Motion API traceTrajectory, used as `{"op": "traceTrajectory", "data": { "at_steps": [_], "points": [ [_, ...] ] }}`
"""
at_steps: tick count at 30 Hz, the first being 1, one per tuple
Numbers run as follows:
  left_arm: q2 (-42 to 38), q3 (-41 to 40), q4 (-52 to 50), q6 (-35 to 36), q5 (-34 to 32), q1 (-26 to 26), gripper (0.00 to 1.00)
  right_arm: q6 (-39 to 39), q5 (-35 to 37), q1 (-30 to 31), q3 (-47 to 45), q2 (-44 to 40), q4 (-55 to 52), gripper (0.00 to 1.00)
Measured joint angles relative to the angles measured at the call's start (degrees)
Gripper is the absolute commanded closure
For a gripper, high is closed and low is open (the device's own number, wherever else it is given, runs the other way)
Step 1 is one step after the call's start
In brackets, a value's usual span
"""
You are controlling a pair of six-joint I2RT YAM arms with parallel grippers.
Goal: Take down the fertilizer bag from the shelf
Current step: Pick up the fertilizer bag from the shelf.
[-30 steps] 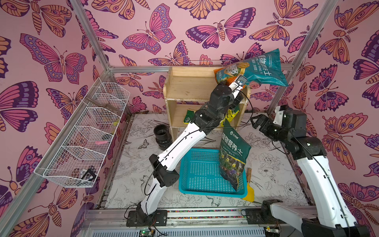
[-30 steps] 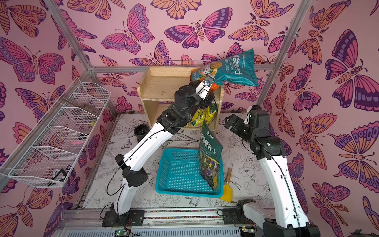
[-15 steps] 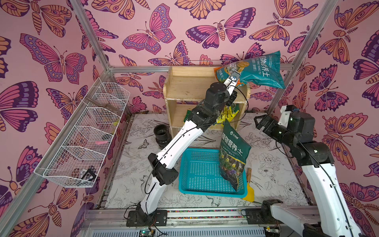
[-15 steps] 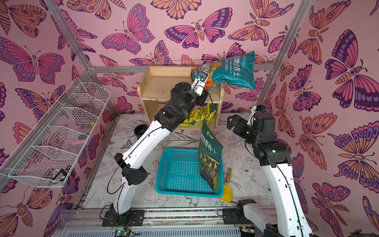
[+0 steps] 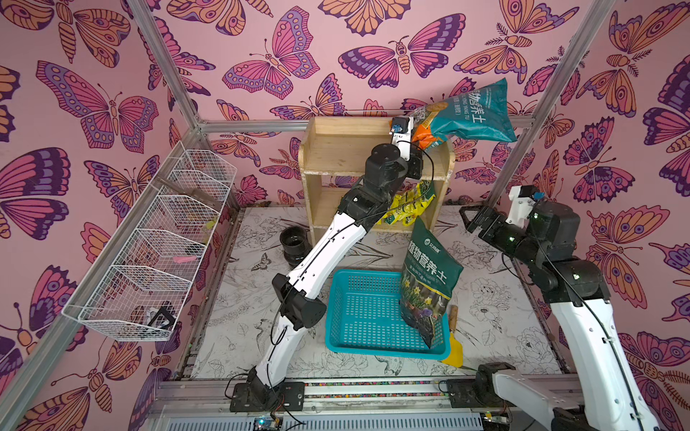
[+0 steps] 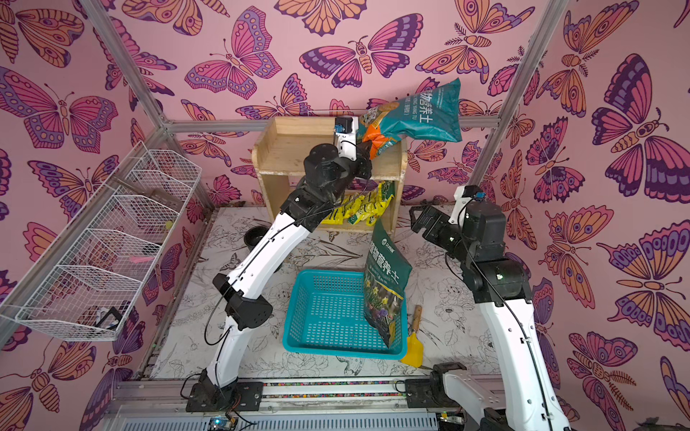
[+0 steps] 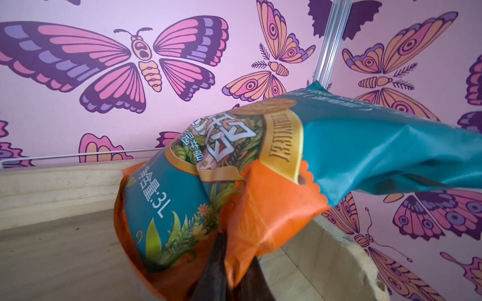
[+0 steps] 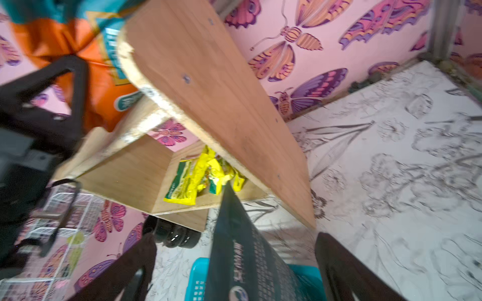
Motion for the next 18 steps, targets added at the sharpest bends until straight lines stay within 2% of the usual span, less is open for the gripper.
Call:
{"op": "traceTrajectory", "data": {
  "at_steps": [7, 18],
  "points": [
    [-2.3, -4.3, 2.2, -2.7, 0.6, 0.2, 1.00, 0.3, -7.0, 1.6, 3.5, -1.3, 6.7, 0.04],
    [-6.2, -9.5, 2.1, -0.7, 0.6, -1.3, 1.00, 1.0, -9.3, 5.6, 6.3, 1.3, 11.1, 0.01]
  ]
}}
